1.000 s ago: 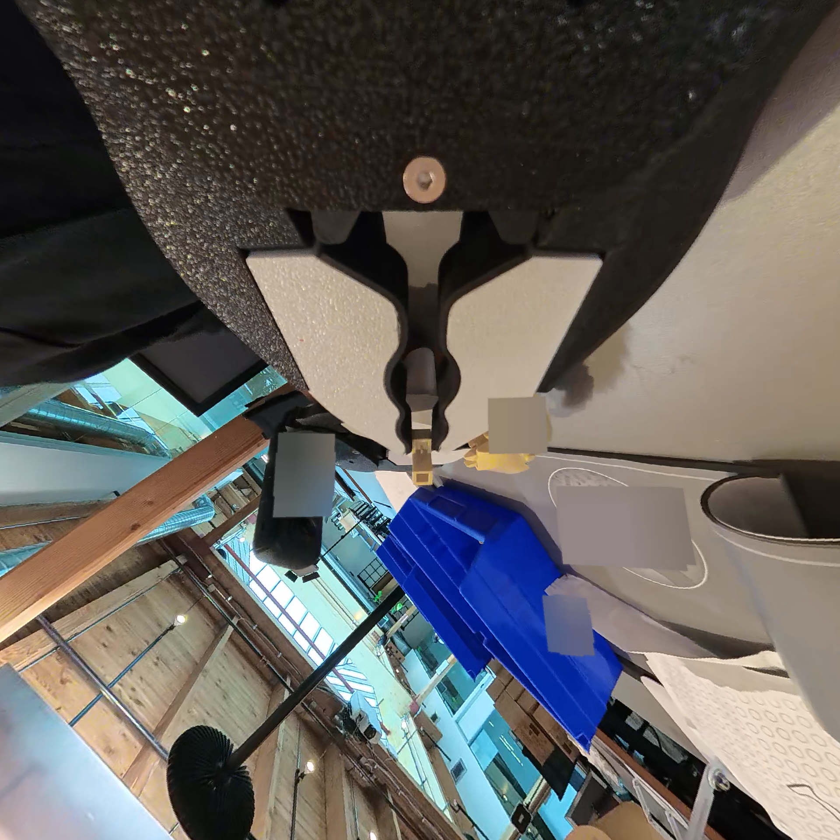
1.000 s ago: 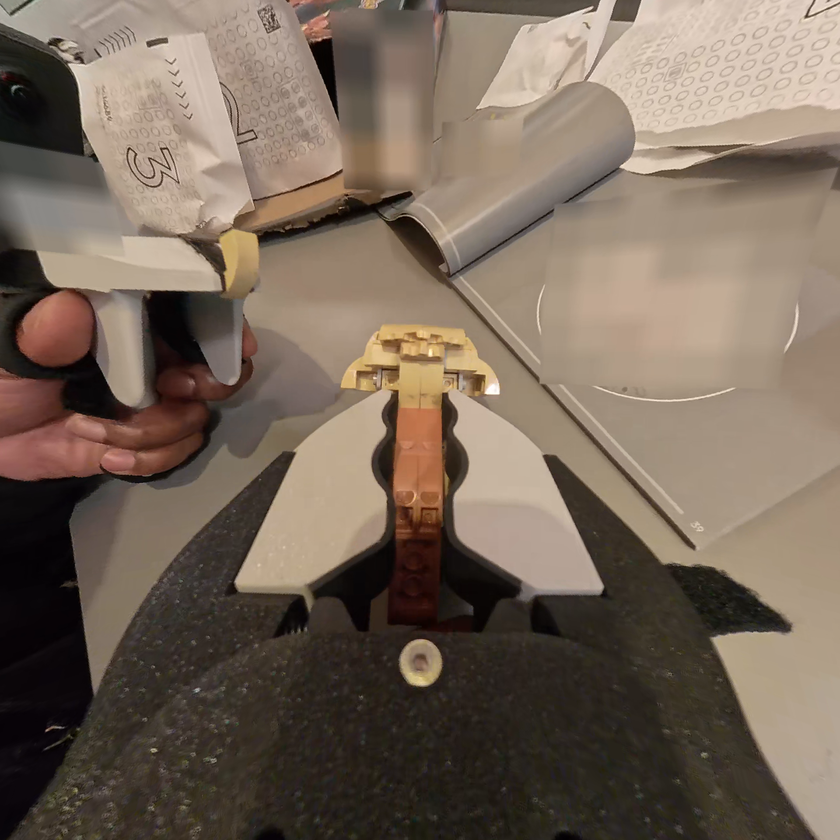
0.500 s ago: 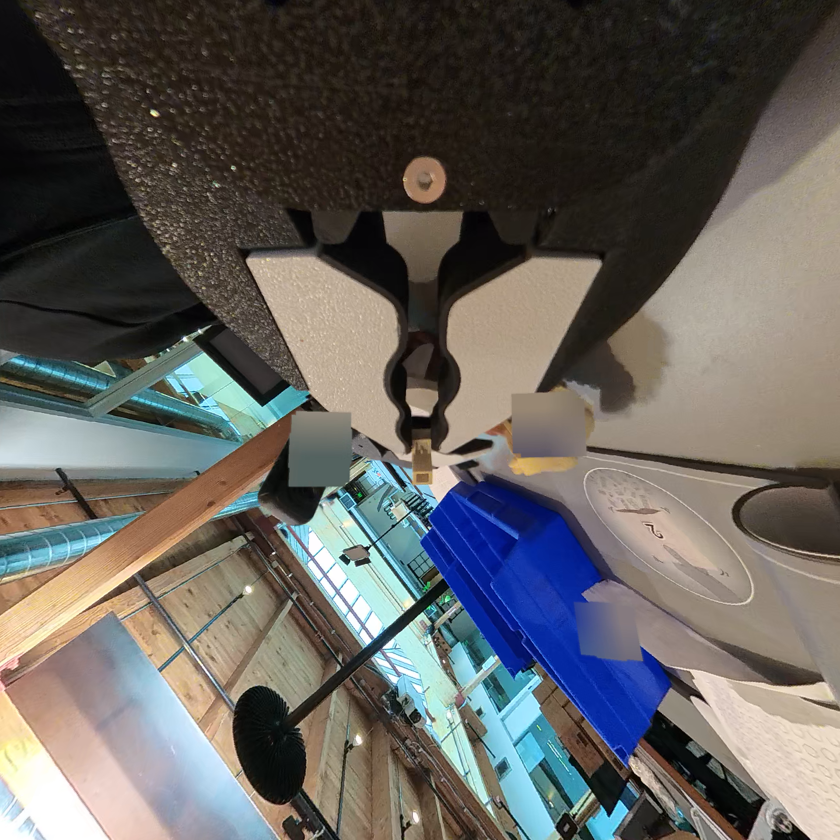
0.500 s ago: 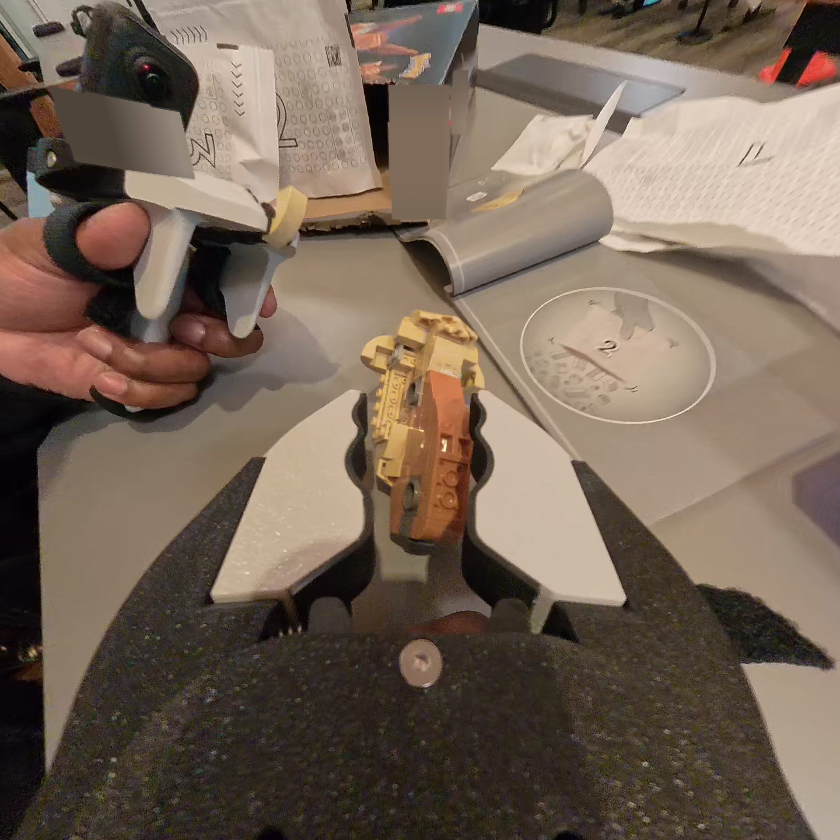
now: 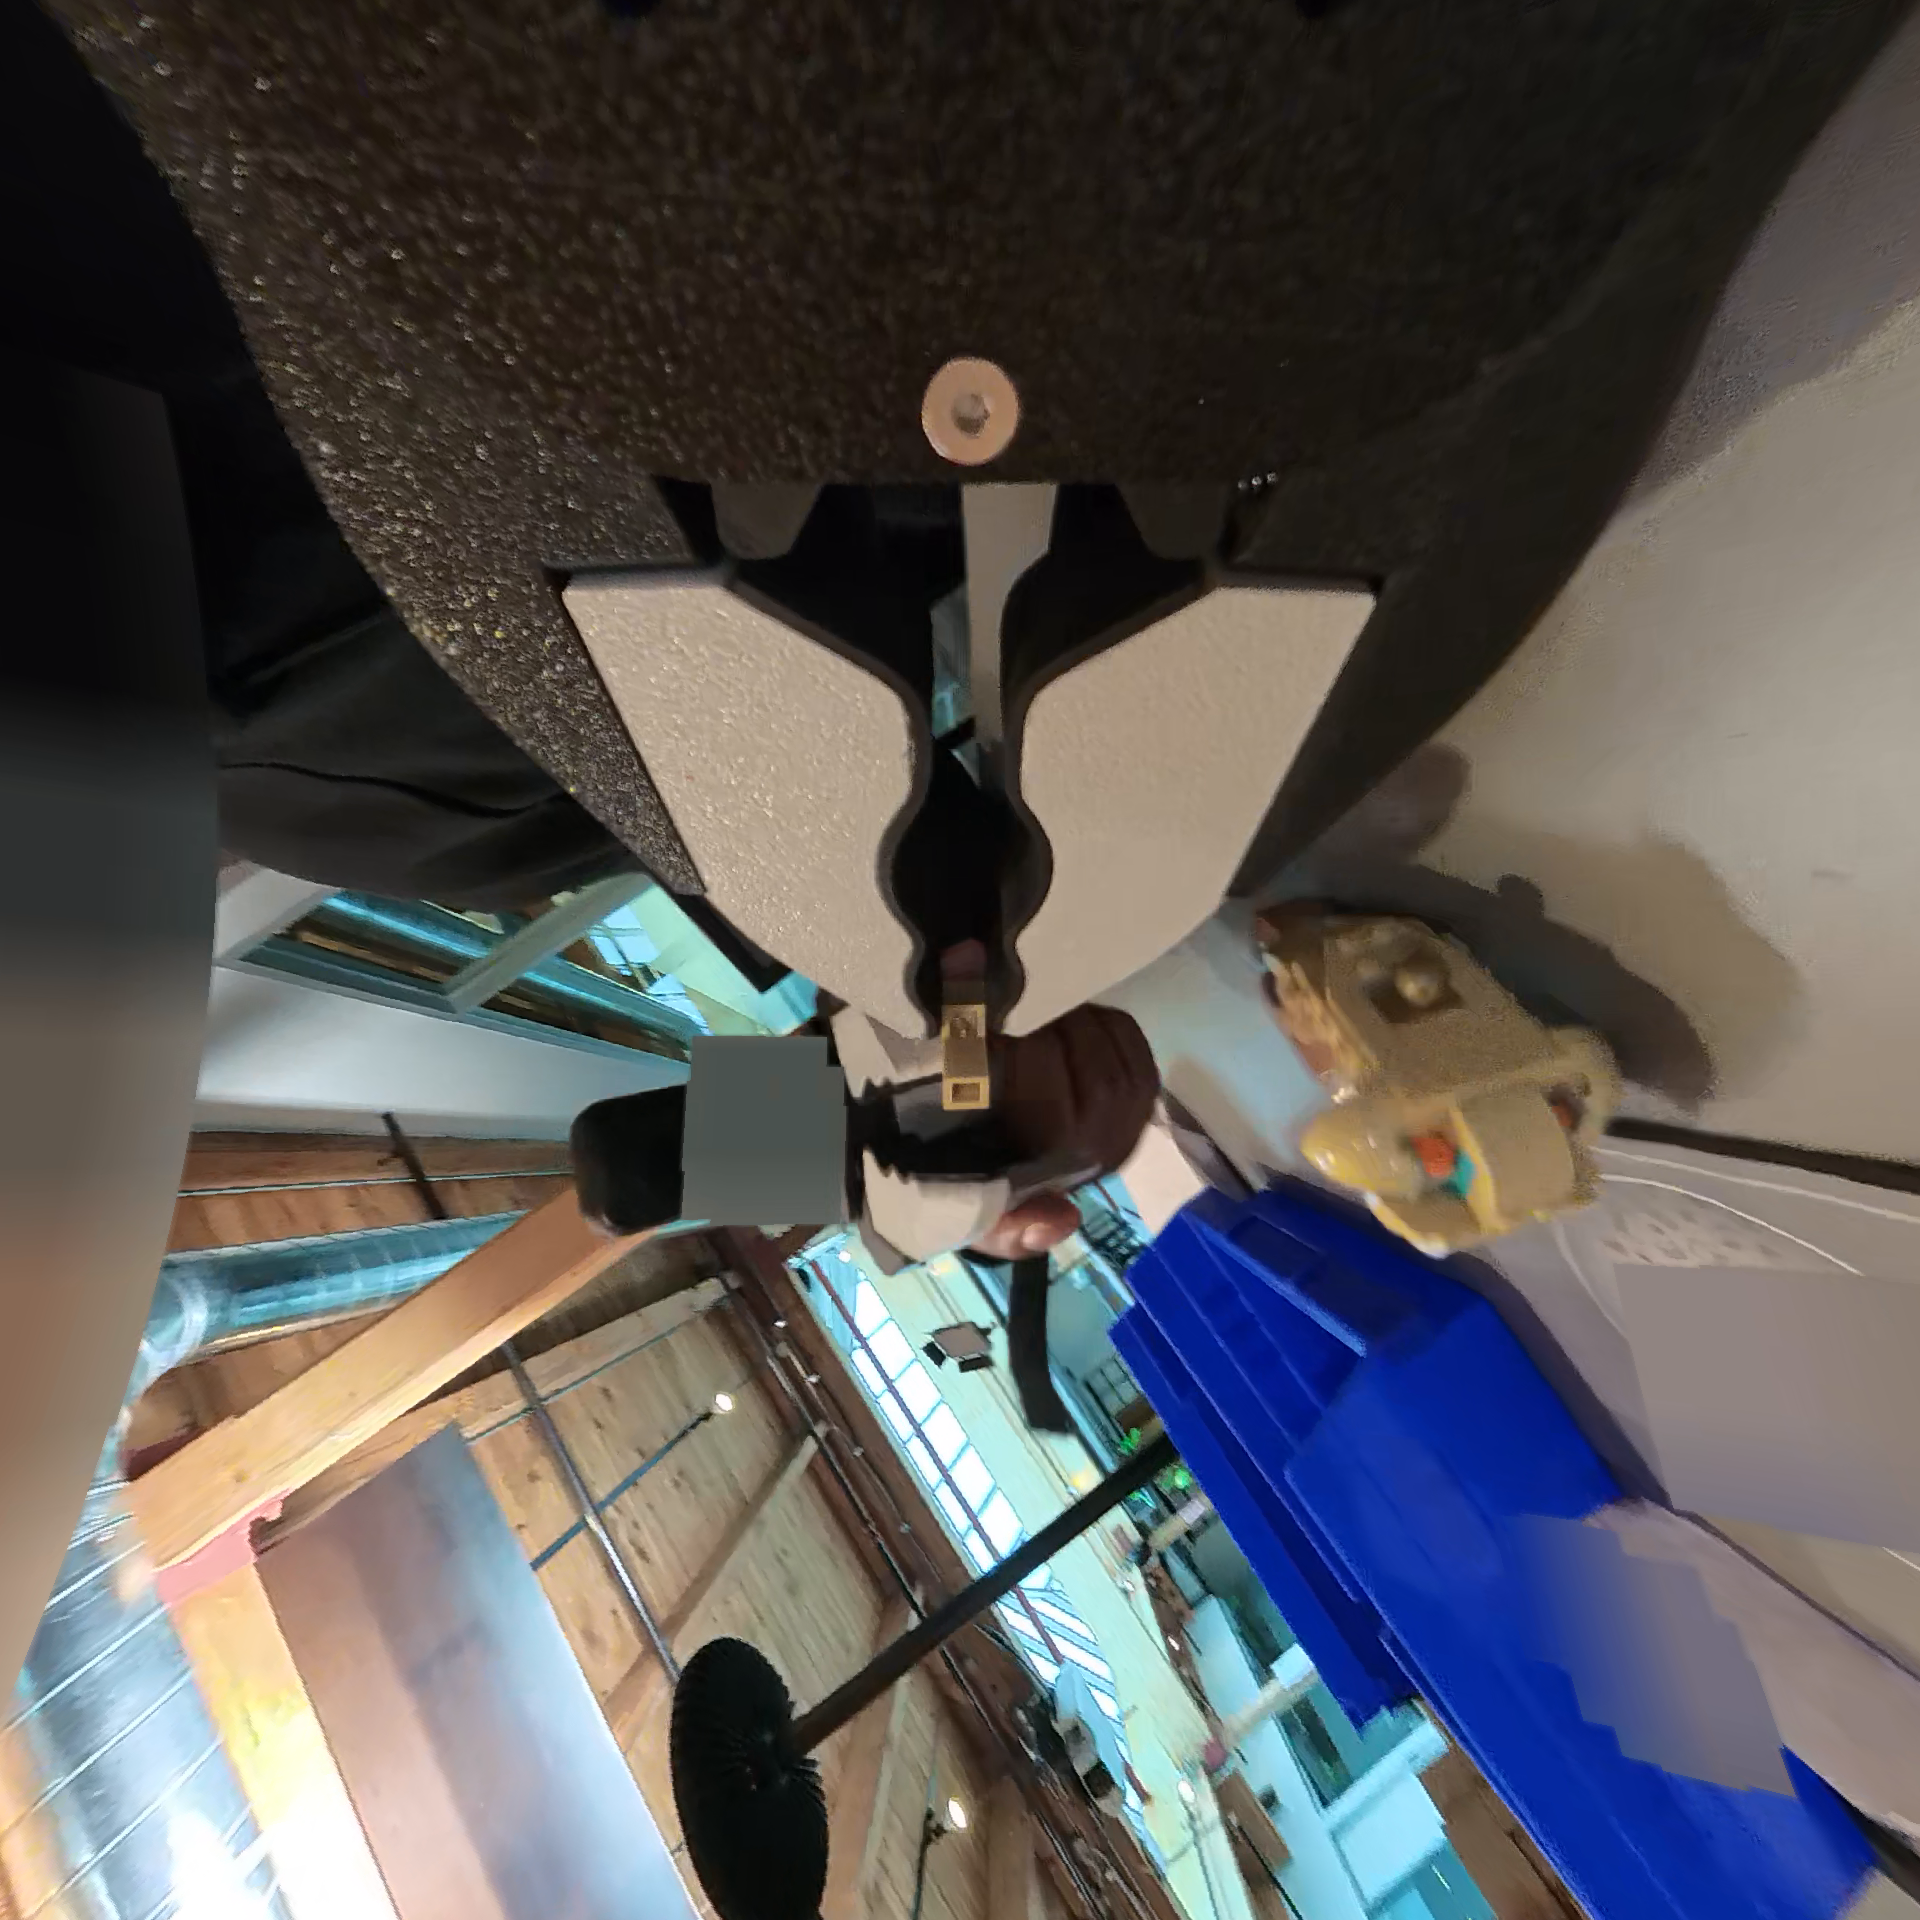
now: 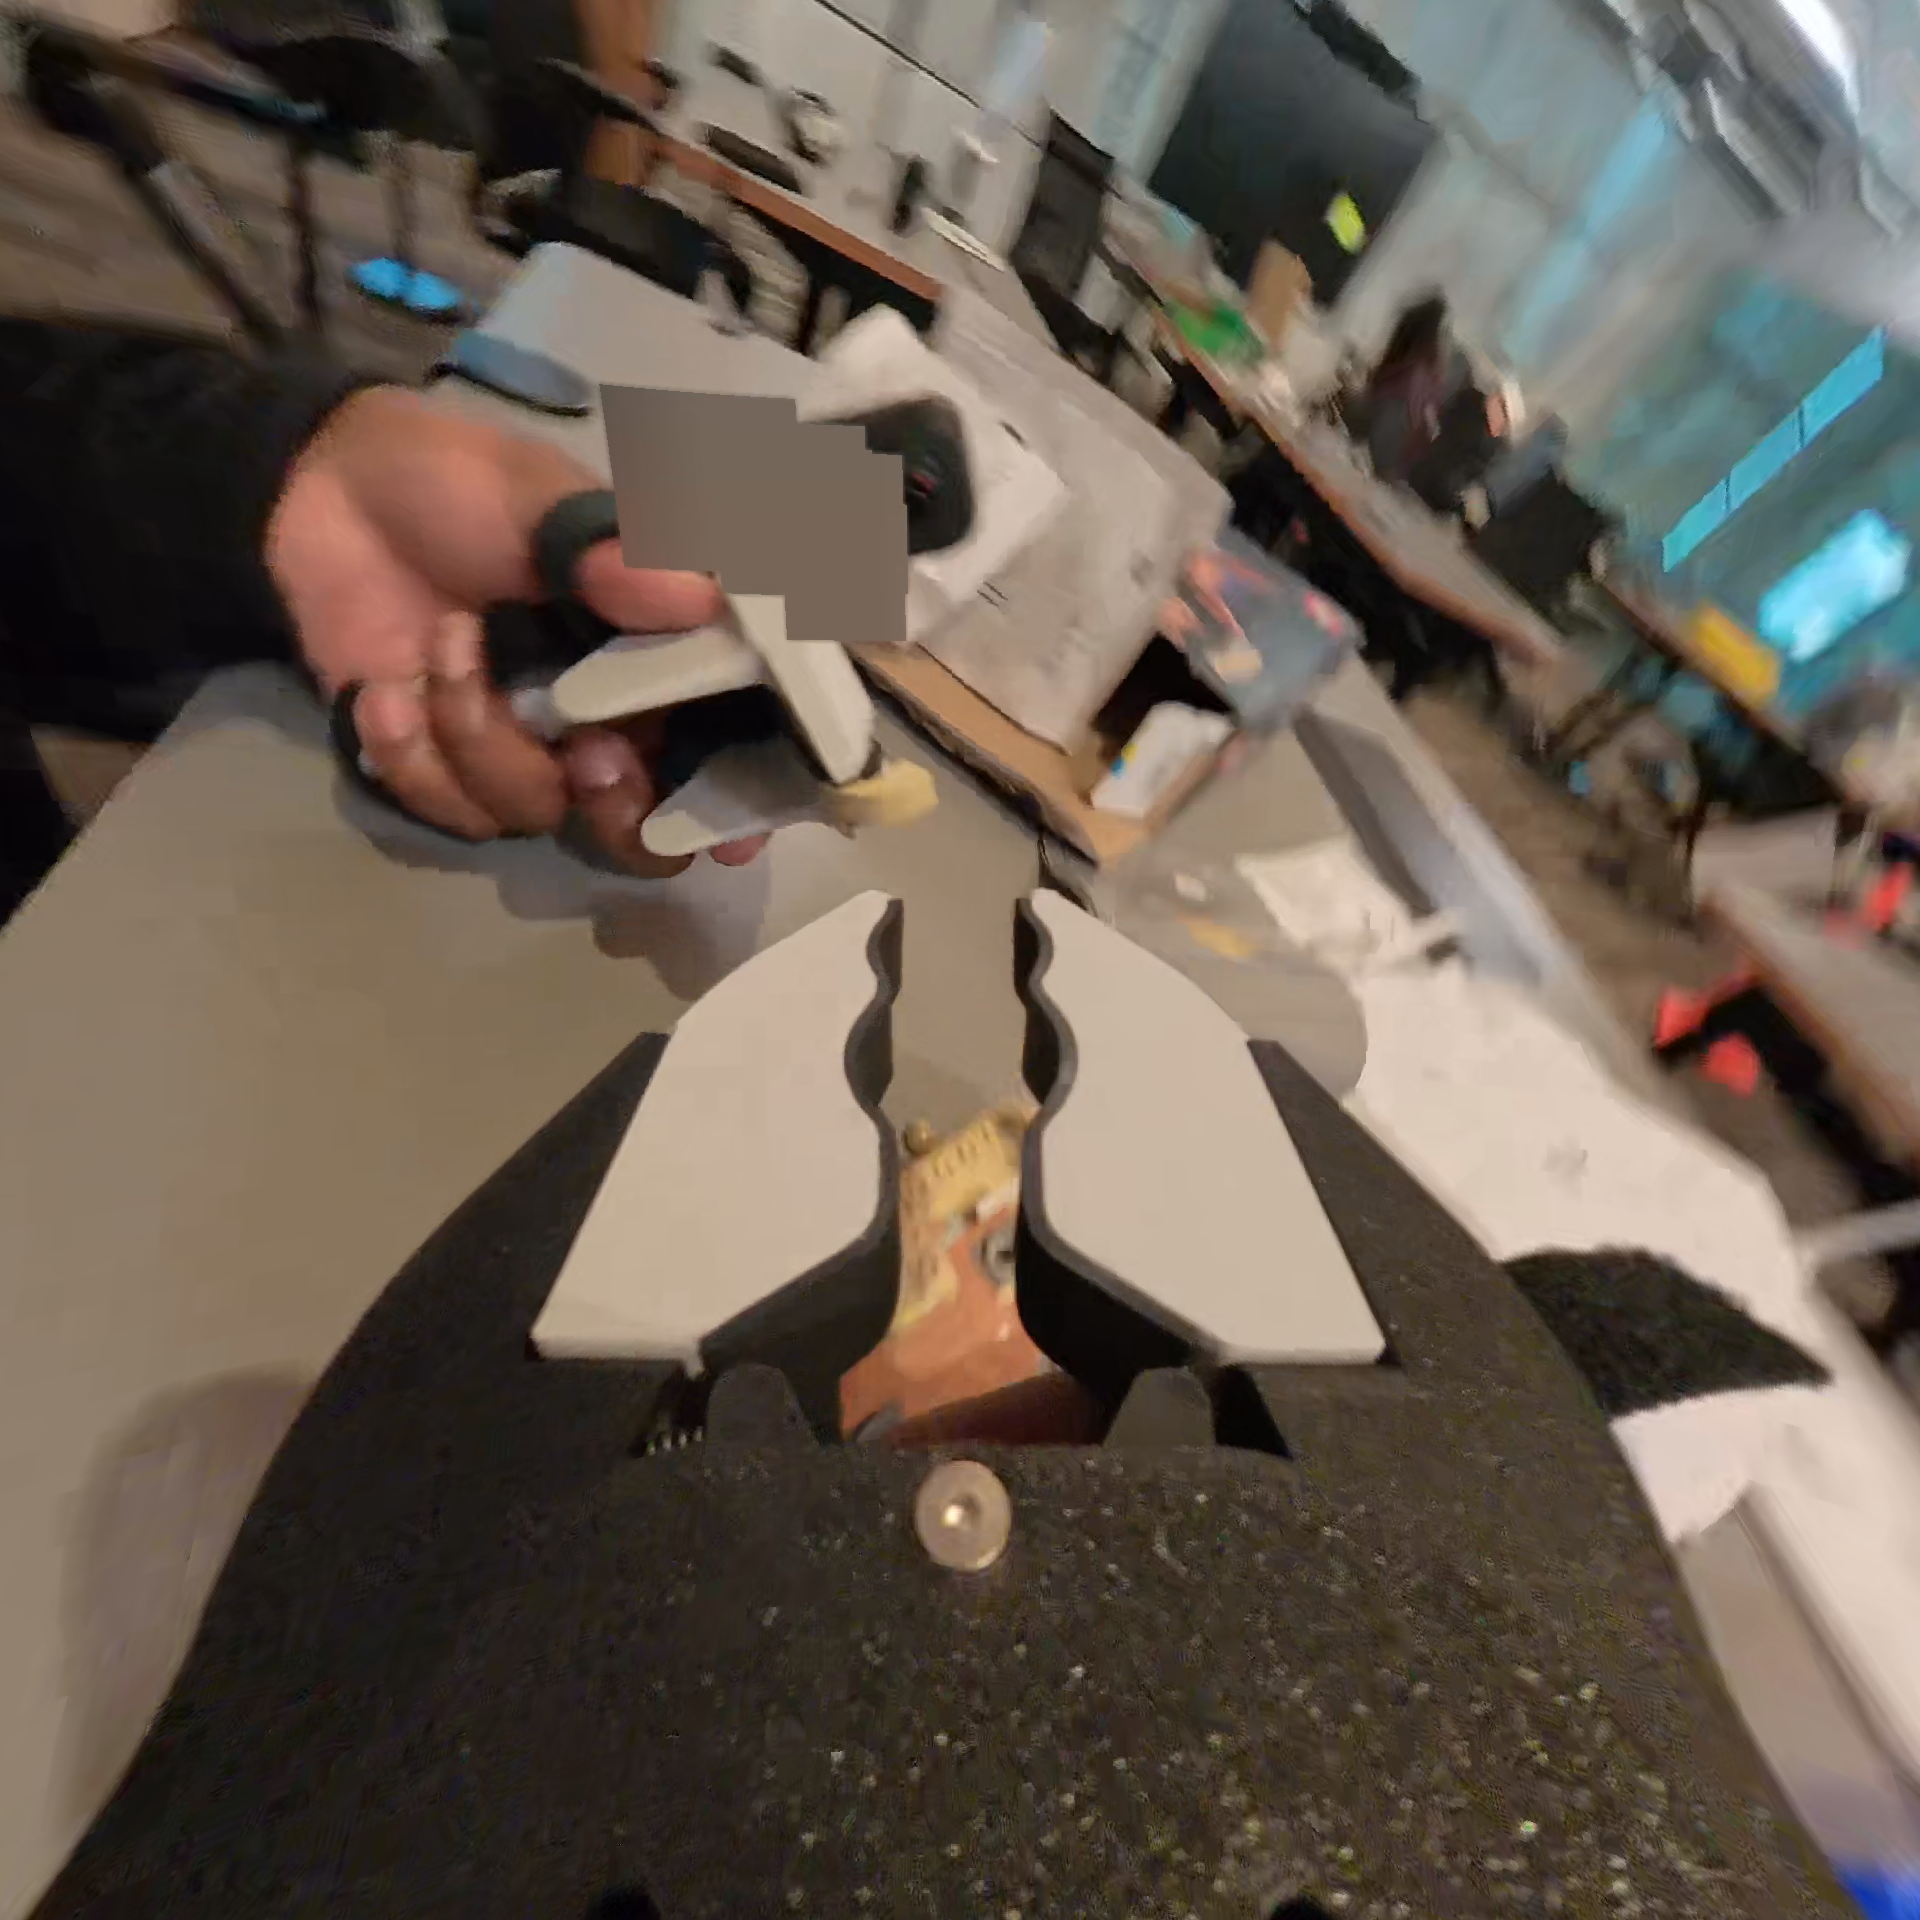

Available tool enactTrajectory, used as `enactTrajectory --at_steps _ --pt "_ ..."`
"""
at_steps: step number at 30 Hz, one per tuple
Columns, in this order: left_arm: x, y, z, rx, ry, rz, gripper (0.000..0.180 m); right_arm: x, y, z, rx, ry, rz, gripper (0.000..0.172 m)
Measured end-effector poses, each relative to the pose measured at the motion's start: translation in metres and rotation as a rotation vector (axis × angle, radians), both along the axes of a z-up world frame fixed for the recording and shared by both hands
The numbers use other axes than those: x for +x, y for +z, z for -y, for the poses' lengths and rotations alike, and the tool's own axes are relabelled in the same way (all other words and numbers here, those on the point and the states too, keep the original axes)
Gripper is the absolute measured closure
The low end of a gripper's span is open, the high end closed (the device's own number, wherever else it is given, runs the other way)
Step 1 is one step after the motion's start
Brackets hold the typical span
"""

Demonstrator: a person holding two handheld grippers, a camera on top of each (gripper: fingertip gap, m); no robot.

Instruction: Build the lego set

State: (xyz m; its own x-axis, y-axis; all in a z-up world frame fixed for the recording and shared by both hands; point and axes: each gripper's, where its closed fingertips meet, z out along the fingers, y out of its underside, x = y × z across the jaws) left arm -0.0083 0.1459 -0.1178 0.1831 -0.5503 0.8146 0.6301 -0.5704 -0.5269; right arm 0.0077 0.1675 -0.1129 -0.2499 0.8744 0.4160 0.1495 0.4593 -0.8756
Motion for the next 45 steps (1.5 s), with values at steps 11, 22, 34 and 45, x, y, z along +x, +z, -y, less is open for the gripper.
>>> enactTrajectory --at_steps 11,22,34,45 --pt "0.008 0.008 0.002 -0.067 -0.099 0.125 0.173 -0.009 0.003 0.011 0.668 0.331 -0.027 0.155" --pt "0.011 0.001 -0.009 -0.151 -0.087 0.169 0.173 -0.015 -0.005 0.010 1.027 0.334 -0.173 0.151" --pt "0.014 -0.003 -0.013 -0.182 -0.081 0.208 0.170 -0.017 -0.014 0.004 0.935 0.290 -0.144 0.164" --pt "-0.015 0.014 -0.009 0.114 0.130 -0.115 0.157 -0.013 -0.025 0.001 0.345 0.286 0.100 0.164"
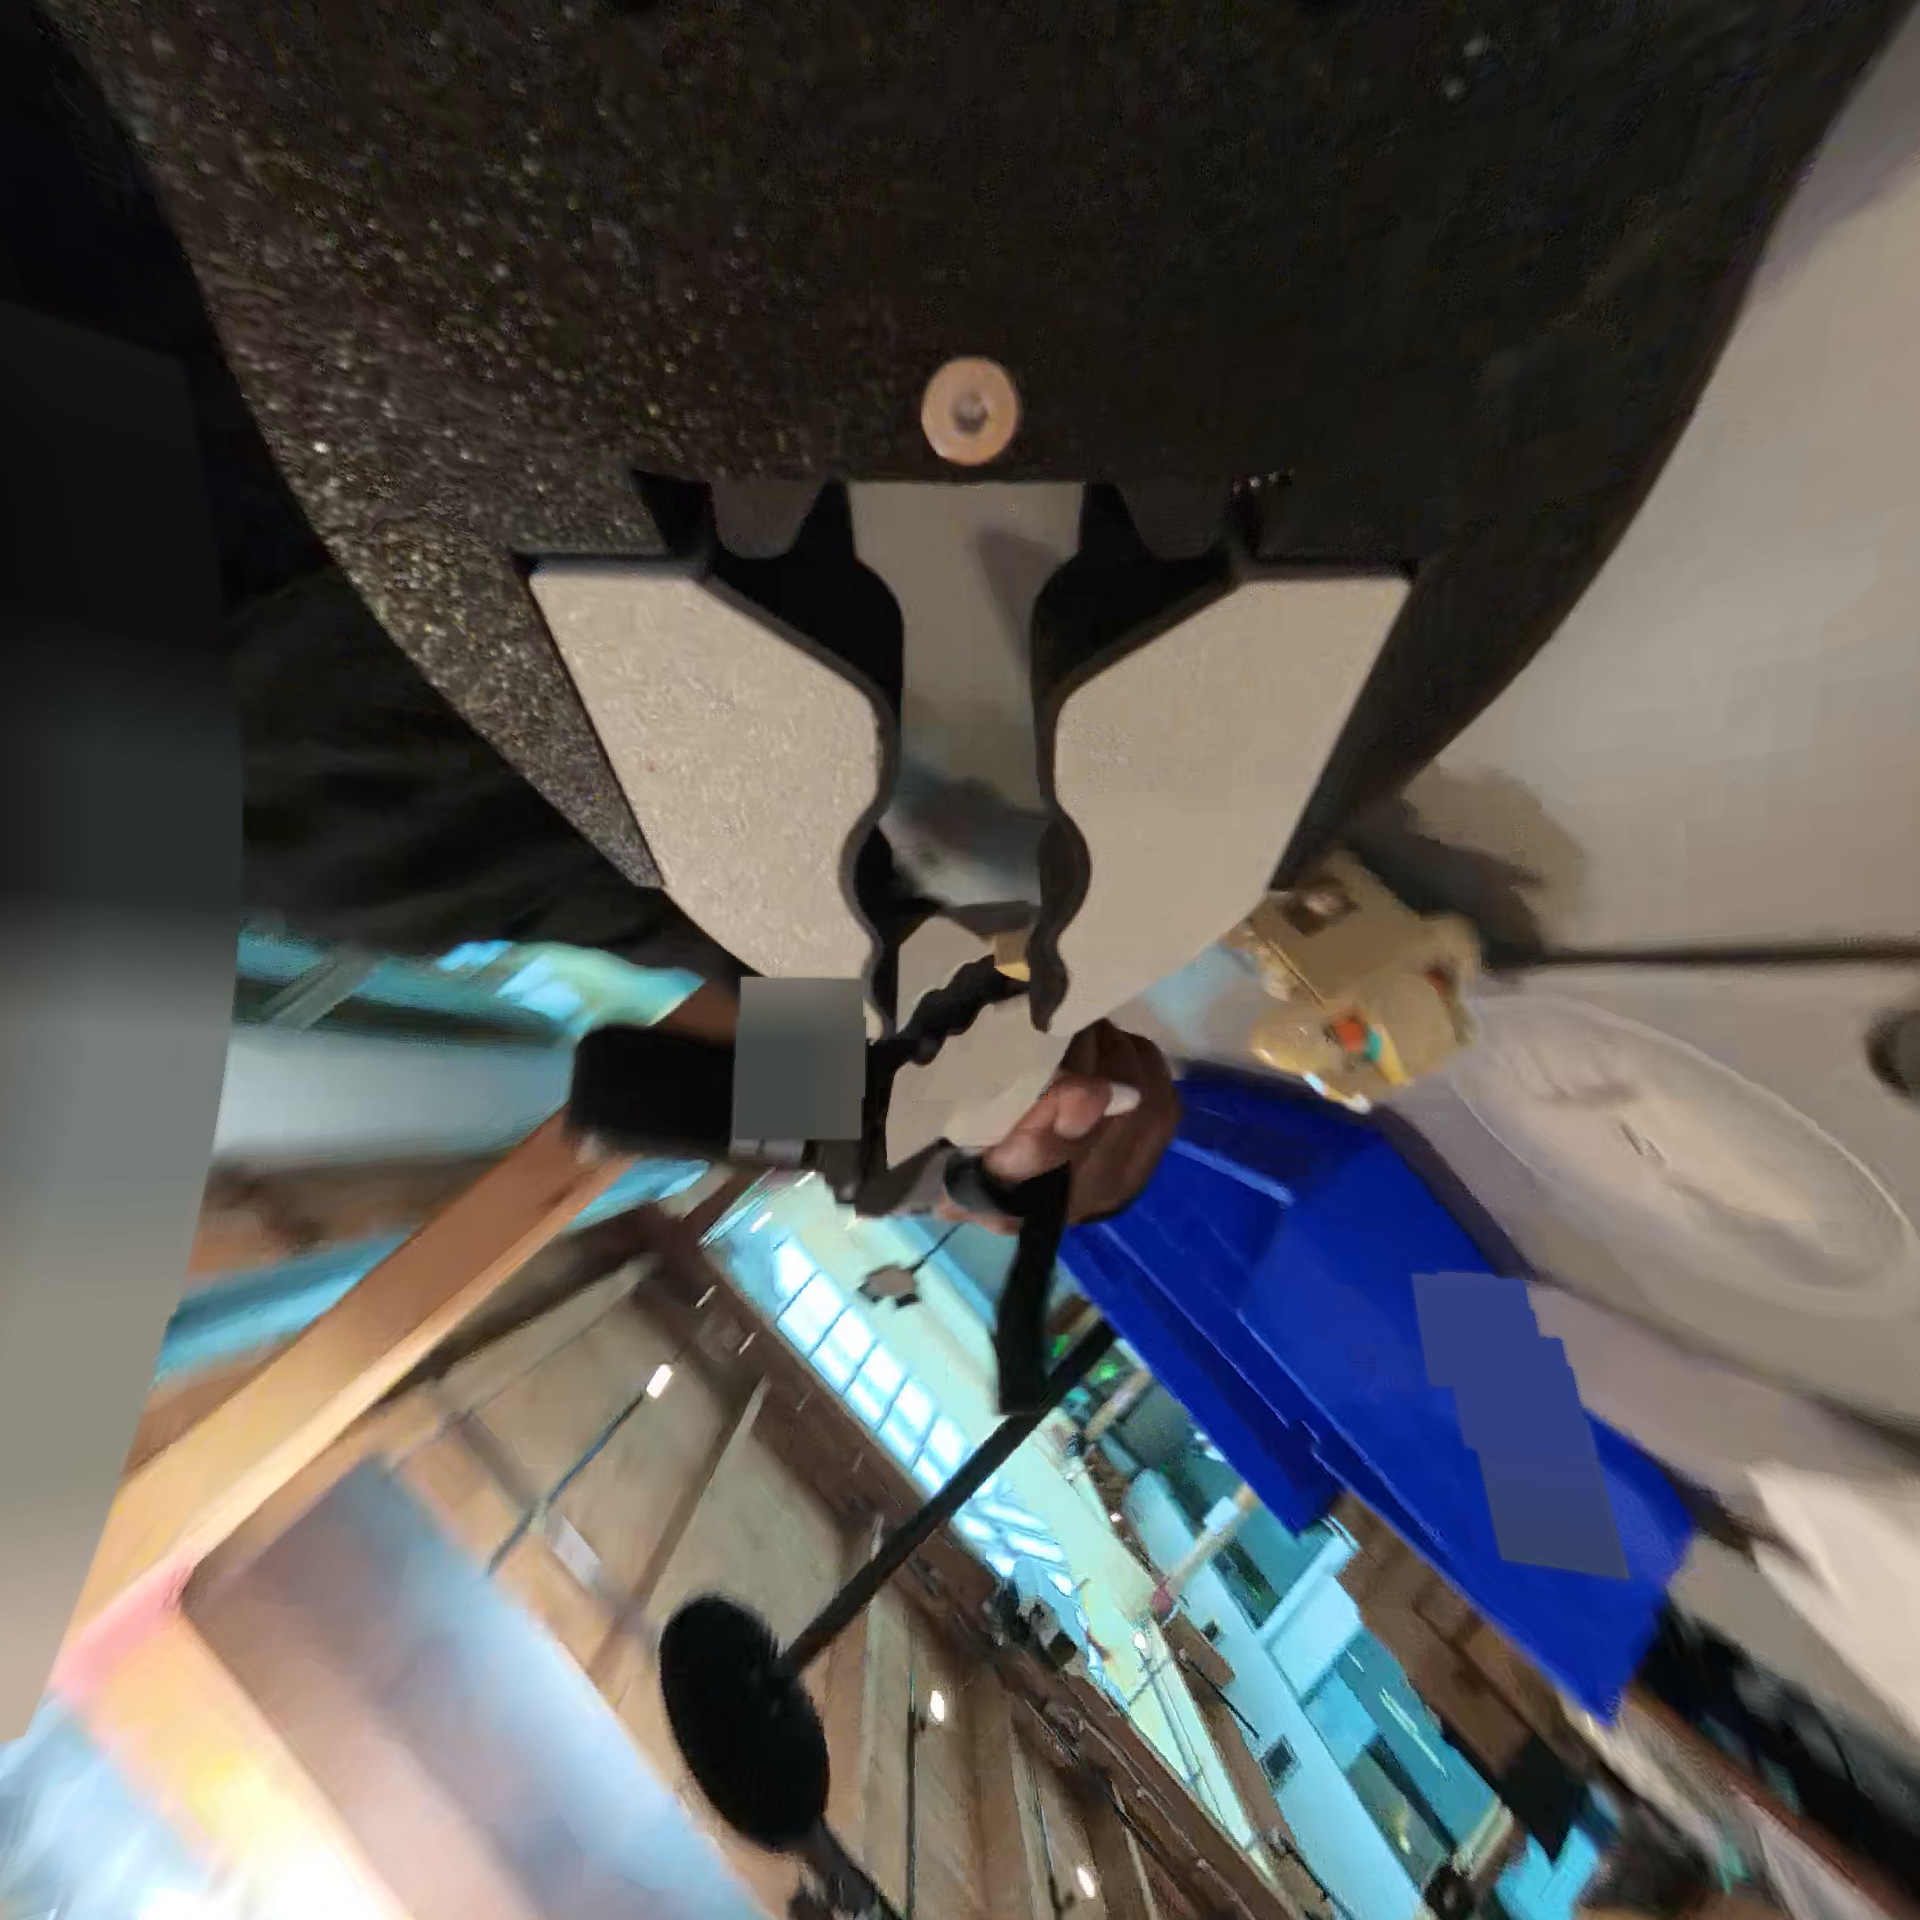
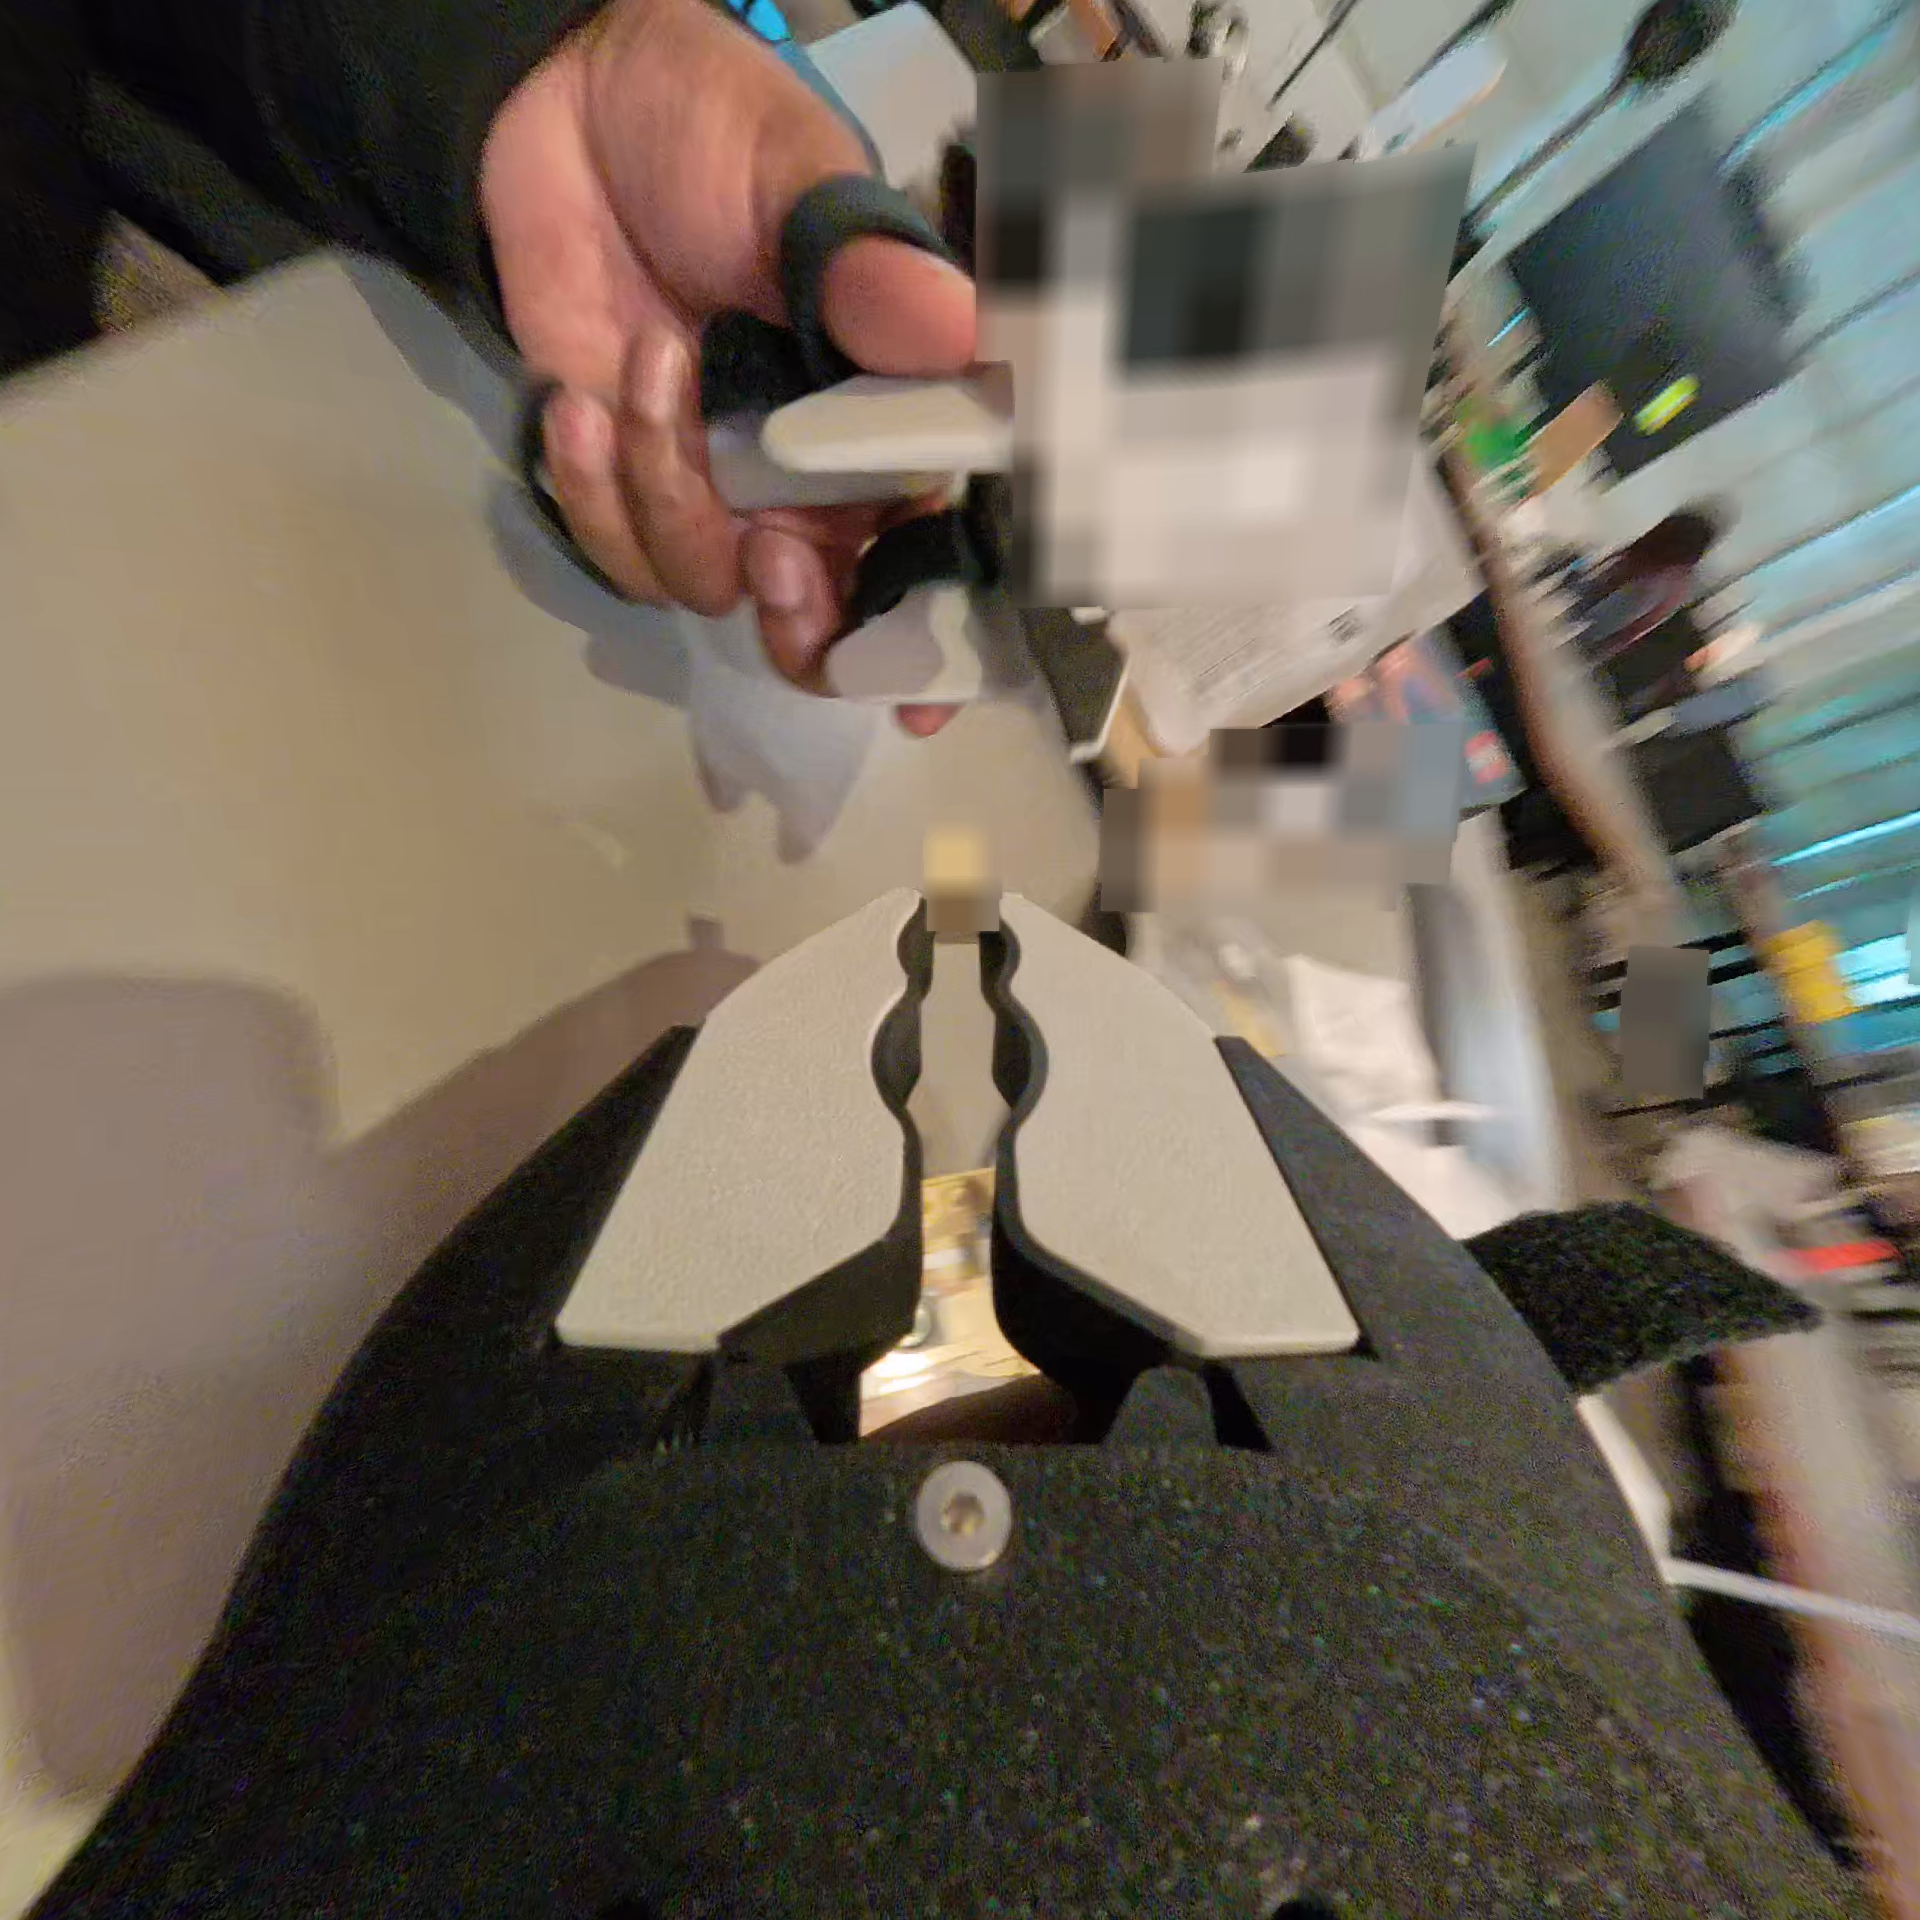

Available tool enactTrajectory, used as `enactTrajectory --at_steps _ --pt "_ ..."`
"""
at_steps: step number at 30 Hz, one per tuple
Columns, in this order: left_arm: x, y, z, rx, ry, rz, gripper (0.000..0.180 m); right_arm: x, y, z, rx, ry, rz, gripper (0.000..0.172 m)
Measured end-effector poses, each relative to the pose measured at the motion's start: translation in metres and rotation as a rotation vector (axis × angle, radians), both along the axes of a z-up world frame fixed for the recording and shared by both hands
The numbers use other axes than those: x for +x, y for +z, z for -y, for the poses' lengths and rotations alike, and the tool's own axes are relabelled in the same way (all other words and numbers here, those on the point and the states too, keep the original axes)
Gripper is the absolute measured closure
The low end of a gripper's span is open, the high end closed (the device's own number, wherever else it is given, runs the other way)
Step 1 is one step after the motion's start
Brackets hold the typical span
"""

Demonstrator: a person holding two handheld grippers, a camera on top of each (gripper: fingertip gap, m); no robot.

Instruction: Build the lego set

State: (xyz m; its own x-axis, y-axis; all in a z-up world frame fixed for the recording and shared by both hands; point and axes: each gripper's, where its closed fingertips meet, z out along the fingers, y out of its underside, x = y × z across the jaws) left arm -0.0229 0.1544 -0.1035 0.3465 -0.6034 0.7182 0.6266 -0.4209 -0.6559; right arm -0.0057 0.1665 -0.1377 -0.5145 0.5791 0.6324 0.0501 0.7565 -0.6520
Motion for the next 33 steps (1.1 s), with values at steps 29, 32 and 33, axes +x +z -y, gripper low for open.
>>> enactTrajectory --at_steps 29,32,33 --pt "0.030 -0.044 0.012 0.443 -0.033 -1.088 0.173 0.012 -0.023 0.022 -0.401 -0.176 0.470 0.163" --pt "0.022 -0.036 0.005 0.402 0.050 -1.008 0.173 0.021 -0.017 0.001 -0.433 -0.288 0.422 0.148" --pt "0.018 -0.033 0.002 0.381 0.084 -0.969 0.173 0.026 -0.016 -0.012 -0.448 -0.348 0.403 0.148"
